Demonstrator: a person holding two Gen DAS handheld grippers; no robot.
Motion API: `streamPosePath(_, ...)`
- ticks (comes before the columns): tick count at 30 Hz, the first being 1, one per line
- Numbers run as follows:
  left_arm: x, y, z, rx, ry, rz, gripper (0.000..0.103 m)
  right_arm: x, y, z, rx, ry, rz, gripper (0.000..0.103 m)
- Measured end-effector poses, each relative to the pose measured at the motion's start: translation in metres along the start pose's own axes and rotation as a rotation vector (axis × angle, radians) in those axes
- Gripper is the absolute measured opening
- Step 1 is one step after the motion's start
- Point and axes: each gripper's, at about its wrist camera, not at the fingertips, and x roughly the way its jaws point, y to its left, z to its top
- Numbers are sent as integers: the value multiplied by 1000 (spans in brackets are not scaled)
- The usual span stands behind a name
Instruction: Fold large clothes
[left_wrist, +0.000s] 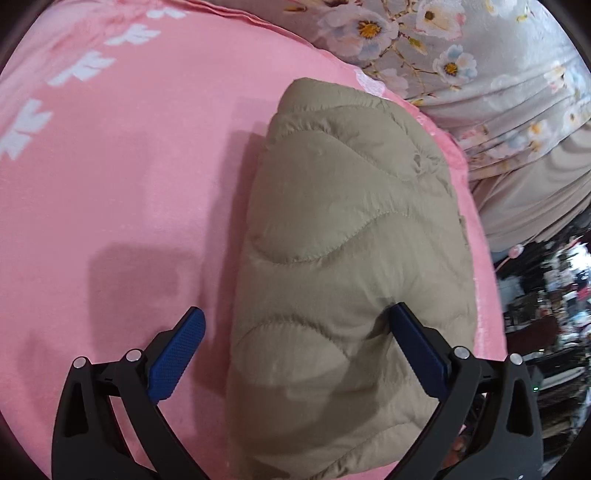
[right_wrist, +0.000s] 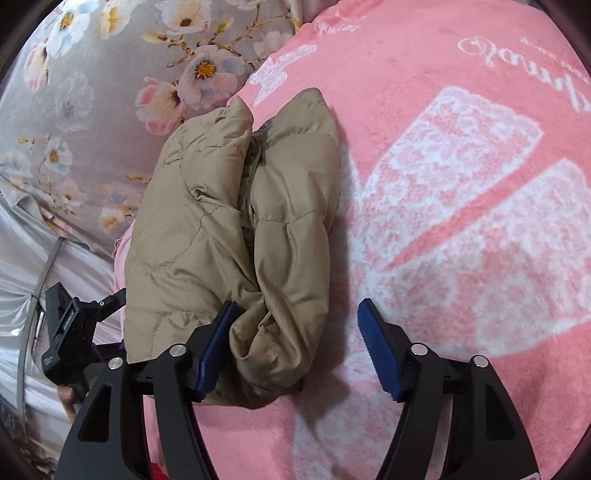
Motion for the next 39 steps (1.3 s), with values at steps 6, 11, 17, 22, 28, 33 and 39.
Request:
streamPosePath(6,28,4,9,-54,41,-137,98,19,7,11,-15,18,60,72)
streamPosePath(11,32,-4,15,-10,37,-123,98,43,20,22,-29,40,123,68)
streamPosePath(17,15,-21,25,111,-47,-66,80,49,49,30,-94,12,171,22)
streamPosePath(22,-8,-32,40,173,-119,-91,70,18,93,37,-217,-137,152,19)
streamPosePath(28,-43,-50,58,258,-232,-111,60,-7,150,56,-363,-272,133,18)
streamPosePath(33,-73,-42,74,297,-345,-82,55,4,184,72,-423,-313,155,18)
streamPosePath(39,-106,-5,103,292,-489,-56,54,34,239,79,-551,-353,192,18)
